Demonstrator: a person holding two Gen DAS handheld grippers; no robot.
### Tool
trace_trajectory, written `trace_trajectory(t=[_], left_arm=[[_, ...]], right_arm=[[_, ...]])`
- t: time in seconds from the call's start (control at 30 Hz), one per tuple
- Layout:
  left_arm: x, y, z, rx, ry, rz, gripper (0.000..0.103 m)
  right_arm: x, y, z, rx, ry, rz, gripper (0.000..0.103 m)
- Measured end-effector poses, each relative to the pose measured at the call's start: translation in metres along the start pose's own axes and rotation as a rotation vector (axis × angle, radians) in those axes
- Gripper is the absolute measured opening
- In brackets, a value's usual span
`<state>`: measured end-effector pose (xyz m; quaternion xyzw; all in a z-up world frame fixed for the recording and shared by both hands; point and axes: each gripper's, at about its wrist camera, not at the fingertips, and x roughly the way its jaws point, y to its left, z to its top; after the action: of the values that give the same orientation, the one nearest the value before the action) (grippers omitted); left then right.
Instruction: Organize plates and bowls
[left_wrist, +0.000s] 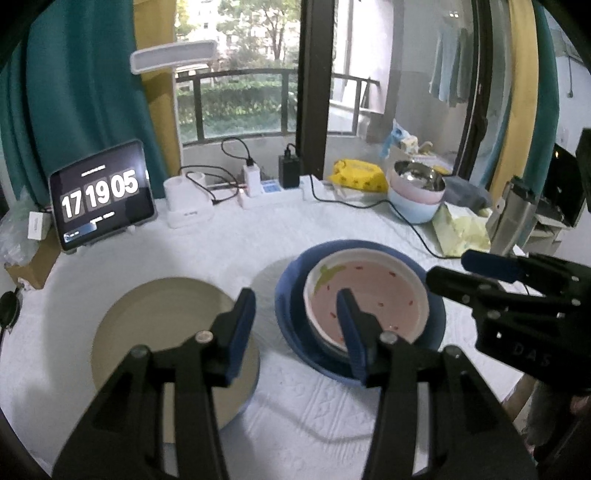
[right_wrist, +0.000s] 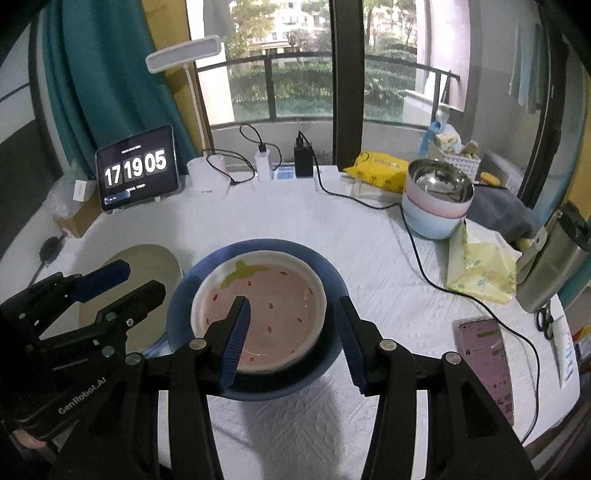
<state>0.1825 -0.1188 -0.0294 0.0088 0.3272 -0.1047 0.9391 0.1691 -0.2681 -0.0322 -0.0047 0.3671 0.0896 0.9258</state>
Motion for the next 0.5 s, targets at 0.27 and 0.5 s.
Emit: trace_trajectory(t=[0.27, 0.5], left_arm=[[-0.017, 0.008, -0.006, -0.024, -0.04, 0.016, 0.048], [-0.022, 0.019, -0.017, -0.051, -0.047, 0.041, 0.048]], right_arm=[[-0.015, 0.008, -0.005, -0.018, -0.037, -0.002, 0.05], [-0.019, 0.016, -0.01, -0.032, -0.054, -0.001, 0.05]])
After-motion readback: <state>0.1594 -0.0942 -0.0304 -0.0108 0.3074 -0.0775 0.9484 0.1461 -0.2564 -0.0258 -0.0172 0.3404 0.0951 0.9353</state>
